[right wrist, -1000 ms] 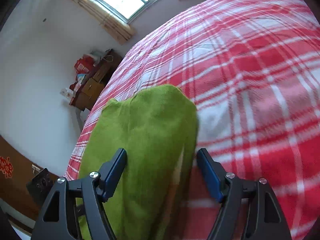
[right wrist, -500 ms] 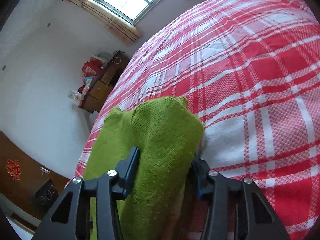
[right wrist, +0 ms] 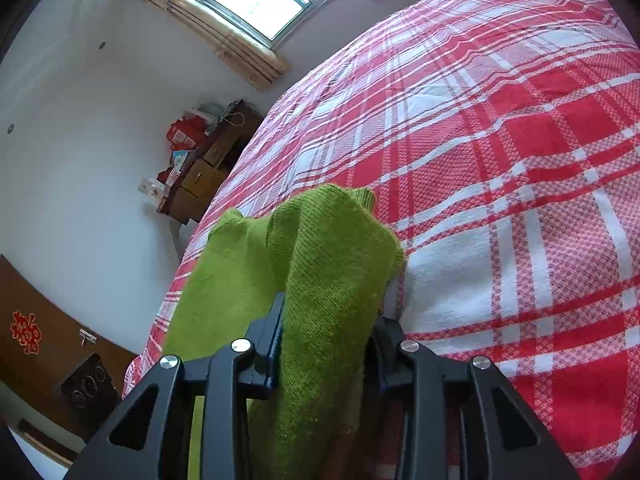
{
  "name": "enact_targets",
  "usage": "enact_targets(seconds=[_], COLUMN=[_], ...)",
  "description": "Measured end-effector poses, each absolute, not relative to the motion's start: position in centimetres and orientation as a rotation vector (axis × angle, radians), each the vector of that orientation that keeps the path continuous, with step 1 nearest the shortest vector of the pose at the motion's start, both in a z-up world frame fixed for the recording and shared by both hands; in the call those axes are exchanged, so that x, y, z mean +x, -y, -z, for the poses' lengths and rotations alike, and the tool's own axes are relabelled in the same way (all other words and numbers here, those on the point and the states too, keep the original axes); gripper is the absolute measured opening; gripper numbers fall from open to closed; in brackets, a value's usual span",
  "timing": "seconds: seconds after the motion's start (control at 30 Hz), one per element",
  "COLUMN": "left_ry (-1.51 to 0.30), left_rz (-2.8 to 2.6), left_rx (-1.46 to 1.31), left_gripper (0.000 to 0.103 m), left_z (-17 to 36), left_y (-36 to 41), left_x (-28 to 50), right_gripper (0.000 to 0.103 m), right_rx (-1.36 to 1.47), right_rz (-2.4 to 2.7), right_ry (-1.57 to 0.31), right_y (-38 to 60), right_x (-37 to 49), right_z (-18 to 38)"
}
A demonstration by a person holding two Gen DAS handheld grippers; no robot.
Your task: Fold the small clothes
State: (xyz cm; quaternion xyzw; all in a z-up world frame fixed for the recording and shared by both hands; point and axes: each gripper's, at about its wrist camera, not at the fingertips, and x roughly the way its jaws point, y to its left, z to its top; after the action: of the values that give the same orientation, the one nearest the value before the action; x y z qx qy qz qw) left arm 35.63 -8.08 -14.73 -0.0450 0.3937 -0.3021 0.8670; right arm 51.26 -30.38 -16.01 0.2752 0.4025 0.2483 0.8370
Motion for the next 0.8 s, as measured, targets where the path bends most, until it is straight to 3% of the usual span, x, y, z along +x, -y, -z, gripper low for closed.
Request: enact_targets(seconds=[0.8], left_ry=[-0.851], left_rz=[0.480], left_rx=[-0.049], left_gripper=[0.044], left_z=[13.1], left_y=[9.4], left_x=[34.9], right_gripper=[0.028], right_rx=[0.460], right_rz=[-0.498], right_ry=[-0.761], right_y=[28.9], right_x=[49.7], right_z=[14.4])
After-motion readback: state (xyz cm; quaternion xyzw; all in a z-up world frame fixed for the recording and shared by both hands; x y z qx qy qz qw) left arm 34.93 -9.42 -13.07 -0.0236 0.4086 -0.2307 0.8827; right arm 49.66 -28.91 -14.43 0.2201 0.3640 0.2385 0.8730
